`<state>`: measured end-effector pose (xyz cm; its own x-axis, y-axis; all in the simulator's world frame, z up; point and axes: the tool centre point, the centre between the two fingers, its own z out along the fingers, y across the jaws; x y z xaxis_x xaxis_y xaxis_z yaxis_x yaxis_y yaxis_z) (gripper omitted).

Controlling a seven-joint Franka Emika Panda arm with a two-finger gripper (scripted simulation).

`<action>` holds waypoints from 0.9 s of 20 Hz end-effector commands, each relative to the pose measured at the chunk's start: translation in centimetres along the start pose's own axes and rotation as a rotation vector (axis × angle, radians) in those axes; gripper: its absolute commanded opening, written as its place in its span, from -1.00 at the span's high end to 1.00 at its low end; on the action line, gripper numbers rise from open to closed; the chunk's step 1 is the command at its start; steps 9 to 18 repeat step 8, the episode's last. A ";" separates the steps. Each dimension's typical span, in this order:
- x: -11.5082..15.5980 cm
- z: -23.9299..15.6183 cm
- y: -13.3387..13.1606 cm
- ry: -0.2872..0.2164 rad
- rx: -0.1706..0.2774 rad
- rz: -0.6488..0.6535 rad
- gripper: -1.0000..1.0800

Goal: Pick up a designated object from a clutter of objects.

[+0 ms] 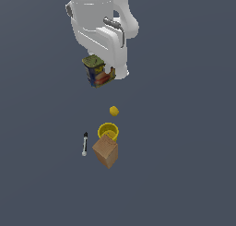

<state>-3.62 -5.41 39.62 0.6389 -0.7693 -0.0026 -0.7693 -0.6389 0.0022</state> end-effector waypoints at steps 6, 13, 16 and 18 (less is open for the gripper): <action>1.2 -1.6 0.3 0.003 0.002 -0.001 1.00; 1.2 -1.6 0.3 0.003 0.002 -0.001 1.00; 1.2 -1.6 0.3 0.003 0.002 -0.001 1.00; 1.2 -1.6 0.3 0.003 0.002 -0.001 1.00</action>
